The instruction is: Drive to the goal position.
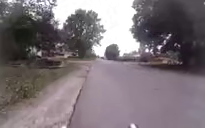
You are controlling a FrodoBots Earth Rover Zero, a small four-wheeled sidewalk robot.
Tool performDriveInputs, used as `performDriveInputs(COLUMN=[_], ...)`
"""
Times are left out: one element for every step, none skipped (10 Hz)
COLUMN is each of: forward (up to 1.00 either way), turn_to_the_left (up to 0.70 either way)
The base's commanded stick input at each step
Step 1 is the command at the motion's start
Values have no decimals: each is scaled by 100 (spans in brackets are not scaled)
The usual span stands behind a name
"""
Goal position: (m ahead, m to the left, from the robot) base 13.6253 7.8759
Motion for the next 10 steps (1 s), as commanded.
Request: performDriveInputs(forward=[100,100,100,100,100,100,100,100,100,100], turn_to_the_left=[0,0,0,0,0,0,0,0,0,0])
